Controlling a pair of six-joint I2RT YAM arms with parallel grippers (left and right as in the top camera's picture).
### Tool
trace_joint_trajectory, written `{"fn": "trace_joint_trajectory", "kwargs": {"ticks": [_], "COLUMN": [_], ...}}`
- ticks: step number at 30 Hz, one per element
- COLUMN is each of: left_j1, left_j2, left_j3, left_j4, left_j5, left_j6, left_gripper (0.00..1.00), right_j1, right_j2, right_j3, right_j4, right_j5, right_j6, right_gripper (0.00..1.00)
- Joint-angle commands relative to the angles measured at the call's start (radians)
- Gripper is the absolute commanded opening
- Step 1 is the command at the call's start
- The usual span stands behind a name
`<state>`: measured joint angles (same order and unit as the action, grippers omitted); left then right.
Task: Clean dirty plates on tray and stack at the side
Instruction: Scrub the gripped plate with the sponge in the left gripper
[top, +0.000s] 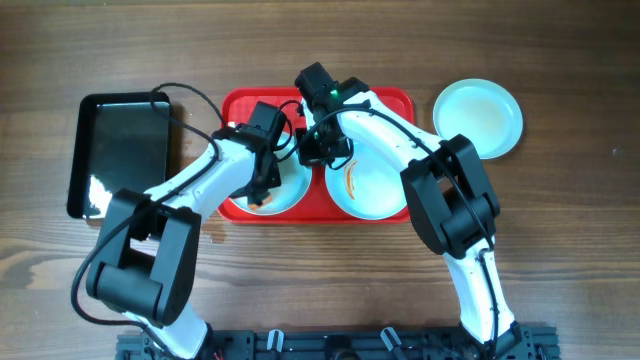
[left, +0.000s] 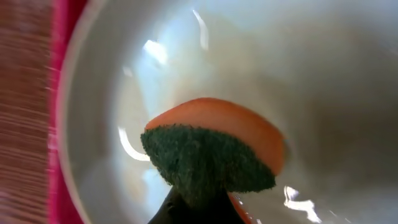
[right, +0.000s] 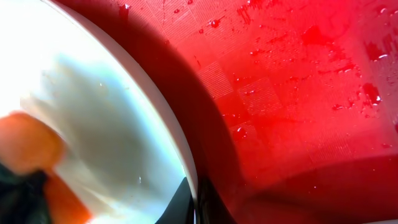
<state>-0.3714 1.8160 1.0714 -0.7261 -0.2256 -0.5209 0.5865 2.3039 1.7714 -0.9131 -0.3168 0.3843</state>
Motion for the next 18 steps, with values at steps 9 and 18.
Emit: {"fn": "trace_joint_trajectory", "kwargs": {"ticks": [9, 18], "left_j1": [0.009, 0.002], "left_j2": [0.03, 0.006], "left_j3": [-0.024, 0.001], "left_j4": [0.197, 0.22], "left_j5": [-0.375, -0.394], "left_j6": [0.129, 0.113], "left_gripper": [0.04, 0.04], "right_j1": [-0.004, -0.004], "right_j2": [0.029, 0.029], "right_j3": [-0.02, -0.02], "right_j4": [-0.007, 0.0], "right_j5": [0.061, 0.061], "right_j6": [-0.008, -0.008], "right_gripper": [0.04, 0.04]}}
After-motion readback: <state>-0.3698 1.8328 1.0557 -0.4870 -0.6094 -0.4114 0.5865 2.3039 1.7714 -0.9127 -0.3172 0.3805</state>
